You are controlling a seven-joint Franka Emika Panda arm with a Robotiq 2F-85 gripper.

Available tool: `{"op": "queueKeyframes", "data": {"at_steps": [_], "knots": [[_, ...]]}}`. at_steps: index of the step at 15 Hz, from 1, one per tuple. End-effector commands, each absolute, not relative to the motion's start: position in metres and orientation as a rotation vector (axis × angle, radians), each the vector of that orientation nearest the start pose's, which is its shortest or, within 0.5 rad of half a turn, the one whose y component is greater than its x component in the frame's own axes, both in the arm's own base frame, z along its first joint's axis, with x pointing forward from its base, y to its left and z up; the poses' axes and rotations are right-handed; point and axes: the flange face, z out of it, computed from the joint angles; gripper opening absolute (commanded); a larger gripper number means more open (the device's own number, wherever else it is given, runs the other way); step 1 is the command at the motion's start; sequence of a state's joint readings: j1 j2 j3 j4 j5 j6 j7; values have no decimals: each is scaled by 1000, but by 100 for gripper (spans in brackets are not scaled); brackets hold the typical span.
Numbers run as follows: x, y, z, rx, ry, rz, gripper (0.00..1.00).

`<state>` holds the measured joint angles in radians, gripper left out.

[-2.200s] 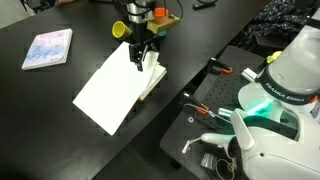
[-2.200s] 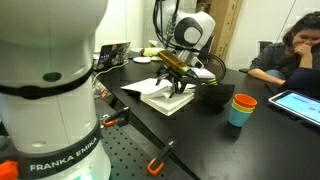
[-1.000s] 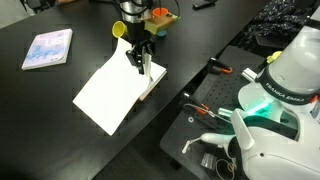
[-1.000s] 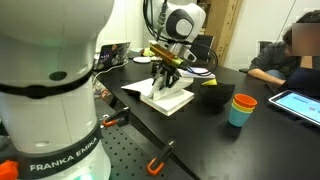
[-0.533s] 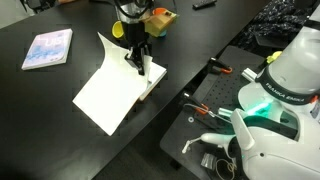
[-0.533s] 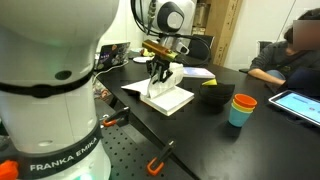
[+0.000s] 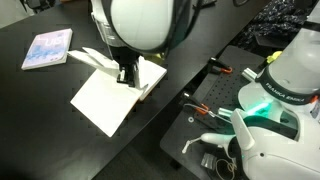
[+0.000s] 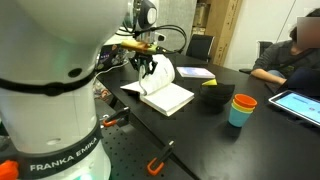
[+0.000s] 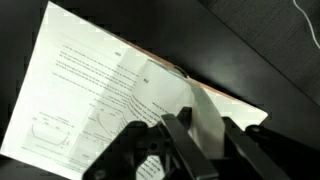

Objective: Open the book

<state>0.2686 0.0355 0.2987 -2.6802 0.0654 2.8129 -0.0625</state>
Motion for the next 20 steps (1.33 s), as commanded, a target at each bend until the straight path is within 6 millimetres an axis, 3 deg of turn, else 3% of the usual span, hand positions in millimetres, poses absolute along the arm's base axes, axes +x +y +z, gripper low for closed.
{"op": "queueKeyframes", "data": {"at_steps": [1, 6, 7, 8, 12, 15, 16, 18, 20], "knots": [[332, 253, 230, -2956, -931, -293, 13], [332, 273, 226, -3023, -816, -375, 13], [331, 277, 224, -3029, -781, -381, 42], [330, 282, 221, -3034, -754, -387, 43], [321, 305, 211, -3019, -692, -410, 73], [327, 318, 223, -2964, -696, -554, 95], [332, 321, 228, -2948, -705, -606, 100], [345, 324, 231, -2936, -732, -704, 100], [355, 322, 222, -2930, -703, -754, 100]]}}
